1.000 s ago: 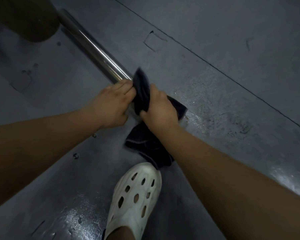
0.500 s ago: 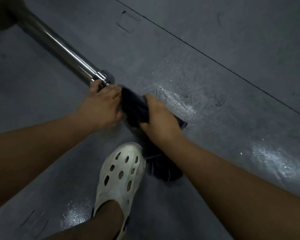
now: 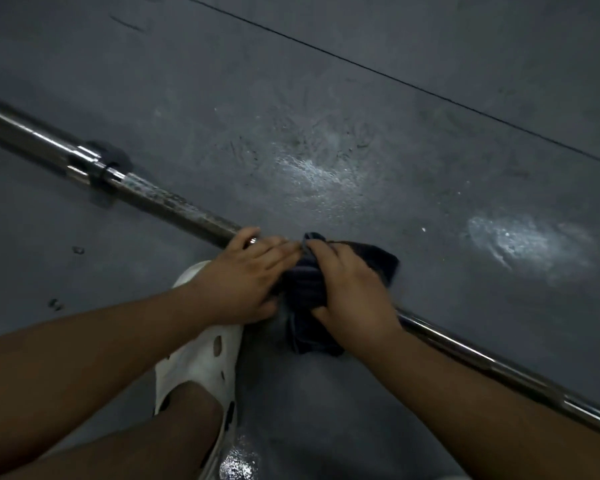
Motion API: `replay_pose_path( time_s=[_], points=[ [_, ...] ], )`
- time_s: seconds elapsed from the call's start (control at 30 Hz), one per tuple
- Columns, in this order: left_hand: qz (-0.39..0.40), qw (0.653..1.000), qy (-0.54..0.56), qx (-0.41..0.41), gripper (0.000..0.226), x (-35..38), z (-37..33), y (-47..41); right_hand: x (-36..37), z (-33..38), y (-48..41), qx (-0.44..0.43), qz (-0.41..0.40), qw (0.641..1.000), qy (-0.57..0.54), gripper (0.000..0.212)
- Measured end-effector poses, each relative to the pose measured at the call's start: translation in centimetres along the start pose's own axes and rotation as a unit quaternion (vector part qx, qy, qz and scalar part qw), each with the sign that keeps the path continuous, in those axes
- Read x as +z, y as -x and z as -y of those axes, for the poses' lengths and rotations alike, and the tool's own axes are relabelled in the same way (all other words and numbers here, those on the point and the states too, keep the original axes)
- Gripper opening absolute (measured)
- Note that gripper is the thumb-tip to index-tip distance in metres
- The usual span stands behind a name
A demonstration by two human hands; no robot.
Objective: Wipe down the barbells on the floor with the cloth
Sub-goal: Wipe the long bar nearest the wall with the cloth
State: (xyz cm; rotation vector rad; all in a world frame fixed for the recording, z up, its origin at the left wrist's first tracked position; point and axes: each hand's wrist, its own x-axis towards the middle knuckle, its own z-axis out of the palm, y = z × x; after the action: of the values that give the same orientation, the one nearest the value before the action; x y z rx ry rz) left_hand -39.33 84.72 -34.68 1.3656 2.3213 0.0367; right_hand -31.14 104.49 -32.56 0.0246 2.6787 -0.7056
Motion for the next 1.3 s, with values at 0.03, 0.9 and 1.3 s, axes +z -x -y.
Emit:
replay_pose_path(
  time_s=[0.03,0.9,1.3],
  points=[
    [0.007,1.0,-0.001,0.009,0.084,-0.1,0.3,-0.2,0.4,0.0,0.4,-0.006,0.011,1.0,0.025,0.097],
    [0.059,0.995,-0.011,0.075,0.107,-6.9,-19.1,-25.4,-13.5,-28.8,10.1,0.069,0.011,0.992,0.1,0.091],
    [0.057,0.996,-0.016,0.064,0.092,-6.9,-22.4,-26.7,-9.6,-34.6,16.8,0.129,-0.24,0.96,0.068,0.076]
  ],
)
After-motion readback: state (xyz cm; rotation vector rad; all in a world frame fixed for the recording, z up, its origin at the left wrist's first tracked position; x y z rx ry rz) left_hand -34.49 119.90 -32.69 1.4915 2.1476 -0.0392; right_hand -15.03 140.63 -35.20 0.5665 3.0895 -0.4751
